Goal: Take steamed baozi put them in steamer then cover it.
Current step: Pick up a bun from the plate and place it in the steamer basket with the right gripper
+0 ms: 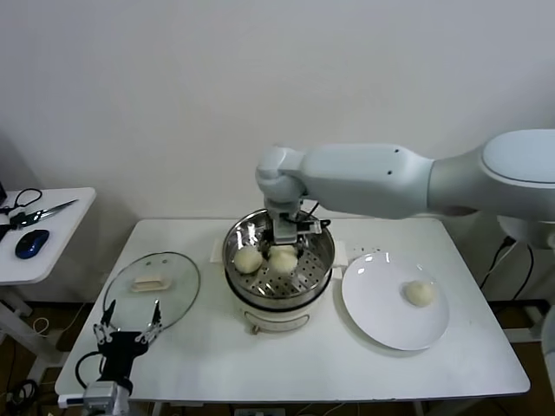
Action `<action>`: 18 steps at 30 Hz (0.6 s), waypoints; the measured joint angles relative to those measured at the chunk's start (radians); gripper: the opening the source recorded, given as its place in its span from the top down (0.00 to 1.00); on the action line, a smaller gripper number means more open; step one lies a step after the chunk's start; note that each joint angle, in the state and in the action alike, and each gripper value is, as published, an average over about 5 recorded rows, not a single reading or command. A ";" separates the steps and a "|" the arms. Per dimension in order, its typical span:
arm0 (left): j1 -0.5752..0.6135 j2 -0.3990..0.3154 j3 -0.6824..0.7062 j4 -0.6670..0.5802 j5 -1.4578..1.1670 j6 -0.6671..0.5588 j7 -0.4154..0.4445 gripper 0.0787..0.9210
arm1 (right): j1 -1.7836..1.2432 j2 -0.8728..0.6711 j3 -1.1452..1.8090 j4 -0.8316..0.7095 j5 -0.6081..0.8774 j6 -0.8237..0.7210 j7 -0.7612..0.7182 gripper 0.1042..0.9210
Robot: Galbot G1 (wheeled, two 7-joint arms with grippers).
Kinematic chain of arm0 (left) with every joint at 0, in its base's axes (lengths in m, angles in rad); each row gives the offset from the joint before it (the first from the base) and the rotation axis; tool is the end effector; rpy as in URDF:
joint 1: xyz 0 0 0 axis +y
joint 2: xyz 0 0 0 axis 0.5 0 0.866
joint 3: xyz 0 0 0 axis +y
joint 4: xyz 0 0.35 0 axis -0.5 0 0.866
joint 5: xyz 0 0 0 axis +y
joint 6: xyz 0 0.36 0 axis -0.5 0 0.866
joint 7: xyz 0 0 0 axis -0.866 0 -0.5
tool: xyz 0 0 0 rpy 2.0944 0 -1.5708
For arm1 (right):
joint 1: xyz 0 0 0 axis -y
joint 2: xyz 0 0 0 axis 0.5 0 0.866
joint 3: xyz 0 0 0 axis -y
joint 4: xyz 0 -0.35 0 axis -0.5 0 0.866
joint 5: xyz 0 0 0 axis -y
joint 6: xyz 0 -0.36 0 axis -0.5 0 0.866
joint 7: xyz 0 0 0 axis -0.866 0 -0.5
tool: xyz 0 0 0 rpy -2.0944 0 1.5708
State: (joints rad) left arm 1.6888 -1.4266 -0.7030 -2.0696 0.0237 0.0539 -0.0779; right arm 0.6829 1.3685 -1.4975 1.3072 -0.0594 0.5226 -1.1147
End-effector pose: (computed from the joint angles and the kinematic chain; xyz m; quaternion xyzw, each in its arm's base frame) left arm 0.1488 0.0814 -0.3206 0.0774 -0.9856 -0.1228 0.0868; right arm 0.5153 0.2174 -0.0704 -0.6728 -0.0242 -0.7393 0.0137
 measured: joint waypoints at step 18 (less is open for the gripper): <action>-0.017 0.003 -0.002 0.014 0.006 0.004 -0.001 0.12 | -0.045 0.020 -0.013 0.009 0.007 -0.006 0.012 0.12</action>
State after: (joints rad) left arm 1.6723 -1.4232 -0.7047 -2.0560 0.0297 0.0577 -0.0786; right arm 0.6381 1.3889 -1.5105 1.3165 -0.0527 0.5161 -1.1025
